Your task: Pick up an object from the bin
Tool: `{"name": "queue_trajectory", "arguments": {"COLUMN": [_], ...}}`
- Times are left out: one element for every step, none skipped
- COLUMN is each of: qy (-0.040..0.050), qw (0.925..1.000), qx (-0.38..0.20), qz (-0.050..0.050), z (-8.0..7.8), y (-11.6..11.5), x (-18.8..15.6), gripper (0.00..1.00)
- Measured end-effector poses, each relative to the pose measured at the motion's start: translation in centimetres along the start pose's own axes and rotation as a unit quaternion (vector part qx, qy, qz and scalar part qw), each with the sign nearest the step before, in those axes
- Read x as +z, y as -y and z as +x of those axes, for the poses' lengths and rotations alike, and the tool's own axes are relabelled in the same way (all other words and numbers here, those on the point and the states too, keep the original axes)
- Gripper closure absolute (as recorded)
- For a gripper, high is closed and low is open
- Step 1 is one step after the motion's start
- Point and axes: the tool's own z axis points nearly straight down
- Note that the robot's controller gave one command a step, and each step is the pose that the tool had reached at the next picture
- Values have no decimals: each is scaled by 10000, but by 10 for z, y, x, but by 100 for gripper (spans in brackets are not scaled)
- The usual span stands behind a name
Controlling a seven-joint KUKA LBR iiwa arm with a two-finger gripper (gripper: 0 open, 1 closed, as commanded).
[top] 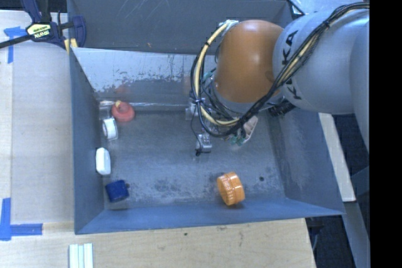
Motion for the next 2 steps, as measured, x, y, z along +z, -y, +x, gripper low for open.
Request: {"name": "queue_trajectory", "arguments": {"qy": [41,-2], "qw": [10000,9997], "qx": [14,-256], "qz": [-3,8], "z": [-2,61], "y": [1,90], "x": [-5,72], "gripper": [0,0]}}
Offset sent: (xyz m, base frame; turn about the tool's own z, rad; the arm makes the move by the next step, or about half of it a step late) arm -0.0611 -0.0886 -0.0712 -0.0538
